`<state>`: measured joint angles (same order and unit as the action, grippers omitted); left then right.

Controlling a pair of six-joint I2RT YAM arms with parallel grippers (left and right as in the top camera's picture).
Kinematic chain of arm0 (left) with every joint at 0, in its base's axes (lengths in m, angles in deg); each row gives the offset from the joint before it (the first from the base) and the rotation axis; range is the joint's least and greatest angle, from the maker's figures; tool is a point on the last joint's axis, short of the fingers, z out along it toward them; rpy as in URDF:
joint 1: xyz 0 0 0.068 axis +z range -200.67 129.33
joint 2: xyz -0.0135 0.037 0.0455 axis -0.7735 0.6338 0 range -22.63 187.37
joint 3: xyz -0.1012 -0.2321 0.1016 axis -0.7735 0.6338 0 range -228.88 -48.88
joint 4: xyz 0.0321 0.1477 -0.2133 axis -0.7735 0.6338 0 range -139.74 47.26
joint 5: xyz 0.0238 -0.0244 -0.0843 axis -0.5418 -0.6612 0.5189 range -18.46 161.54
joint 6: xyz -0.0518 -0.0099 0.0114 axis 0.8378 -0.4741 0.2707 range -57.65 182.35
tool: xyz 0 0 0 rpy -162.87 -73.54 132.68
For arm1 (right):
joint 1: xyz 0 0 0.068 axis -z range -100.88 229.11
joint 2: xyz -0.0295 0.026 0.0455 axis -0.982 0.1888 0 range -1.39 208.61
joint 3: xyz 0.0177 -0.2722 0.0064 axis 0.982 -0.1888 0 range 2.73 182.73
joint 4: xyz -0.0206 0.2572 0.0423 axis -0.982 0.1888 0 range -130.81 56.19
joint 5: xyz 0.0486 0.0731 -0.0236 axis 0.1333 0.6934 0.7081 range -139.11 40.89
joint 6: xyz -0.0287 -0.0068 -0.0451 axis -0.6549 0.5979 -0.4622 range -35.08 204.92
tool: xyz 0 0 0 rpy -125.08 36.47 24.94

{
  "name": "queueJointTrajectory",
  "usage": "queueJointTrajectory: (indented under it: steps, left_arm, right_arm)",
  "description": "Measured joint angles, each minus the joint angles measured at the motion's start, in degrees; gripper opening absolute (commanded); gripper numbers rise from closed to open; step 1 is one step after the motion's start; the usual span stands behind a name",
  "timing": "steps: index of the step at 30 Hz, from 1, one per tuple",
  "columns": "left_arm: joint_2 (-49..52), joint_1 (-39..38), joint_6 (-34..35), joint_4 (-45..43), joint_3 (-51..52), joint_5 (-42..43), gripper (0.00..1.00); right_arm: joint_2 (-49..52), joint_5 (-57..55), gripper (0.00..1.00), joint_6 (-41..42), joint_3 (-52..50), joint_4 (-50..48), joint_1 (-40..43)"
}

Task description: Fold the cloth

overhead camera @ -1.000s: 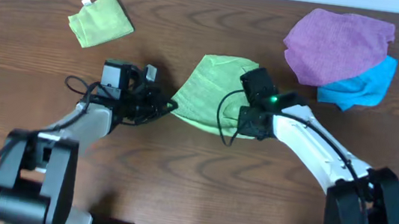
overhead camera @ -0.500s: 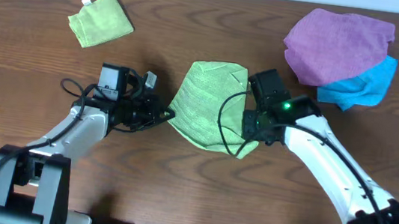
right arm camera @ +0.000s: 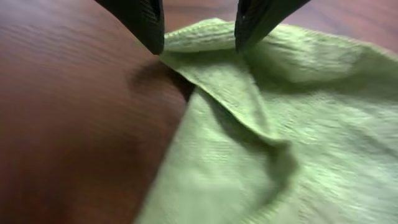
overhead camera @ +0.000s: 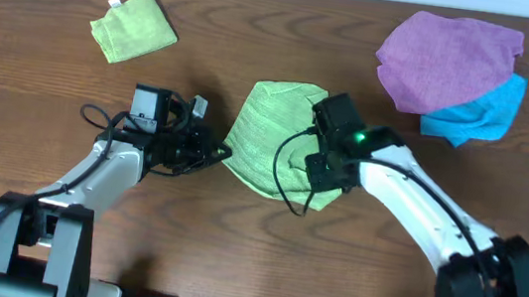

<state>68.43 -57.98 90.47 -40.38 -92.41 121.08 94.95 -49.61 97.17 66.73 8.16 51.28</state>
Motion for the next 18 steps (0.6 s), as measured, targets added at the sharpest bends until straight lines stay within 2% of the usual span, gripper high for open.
queueJointTrajectory:
  steps: [7,10,13,18]
  left_arm:
    - [0.0,0.0,-0.1,0.7,0.0,0.0,0.06]
    - [0.0,0.0,-0.1,0.7,0.0,0.0,0.06]
    - [0.0,0.0,-0.1,0.8,0.0,0.0,0.06]
    - [0.0,0.0,-0.1,0.8,0.0,0.0,0.06]
  right_arm:
    - [0.7,1.1,0.35,12.5,0.0,8.0,3.2]
    - [0.7,2.5,0.36,17.6,0.0,8.6,3.2]
    - [0.7,3.5,0.41,22.8,0.0,8.5,3.2]
    - [0.7,5.7,0.39,31.4,-1.5,6.4,3.2]
